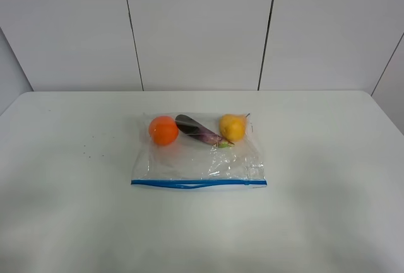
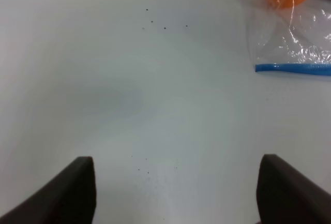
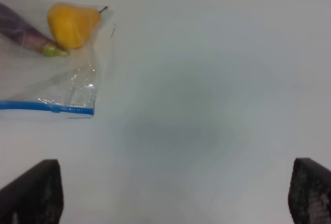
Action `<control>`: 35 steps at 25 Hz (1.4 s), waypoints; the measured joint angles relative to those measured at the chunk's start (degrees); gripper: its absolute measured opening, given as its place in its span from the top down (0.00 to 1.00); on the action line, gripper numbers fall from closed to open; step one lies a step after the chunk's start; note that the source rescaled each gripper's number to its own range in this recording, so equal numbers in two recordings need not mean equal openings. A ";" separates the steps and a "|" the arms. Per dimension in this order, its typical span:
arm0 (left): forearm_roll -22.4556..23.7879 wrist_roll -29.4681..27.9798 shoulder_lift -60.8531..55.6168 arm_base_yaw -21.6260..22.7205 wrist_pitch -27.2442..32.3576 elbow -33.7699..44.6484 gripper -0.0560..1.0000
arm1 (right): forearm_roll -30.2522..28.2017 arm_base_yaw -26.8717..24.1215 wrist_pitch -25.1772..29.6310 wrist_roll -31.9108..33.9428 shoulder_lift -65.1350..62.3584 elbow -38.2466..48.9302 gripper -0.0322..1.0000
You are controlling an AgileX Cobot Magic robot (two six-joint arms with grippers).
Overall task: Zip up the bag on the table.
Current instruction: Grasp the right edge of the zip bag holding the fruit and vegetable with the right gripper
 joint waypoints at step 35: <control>0.00 0.00 0.00 0.00 0.00 0.00 0.11 | 25.22 0.00 -13.42 -19.80 89.52 -23.67 0.03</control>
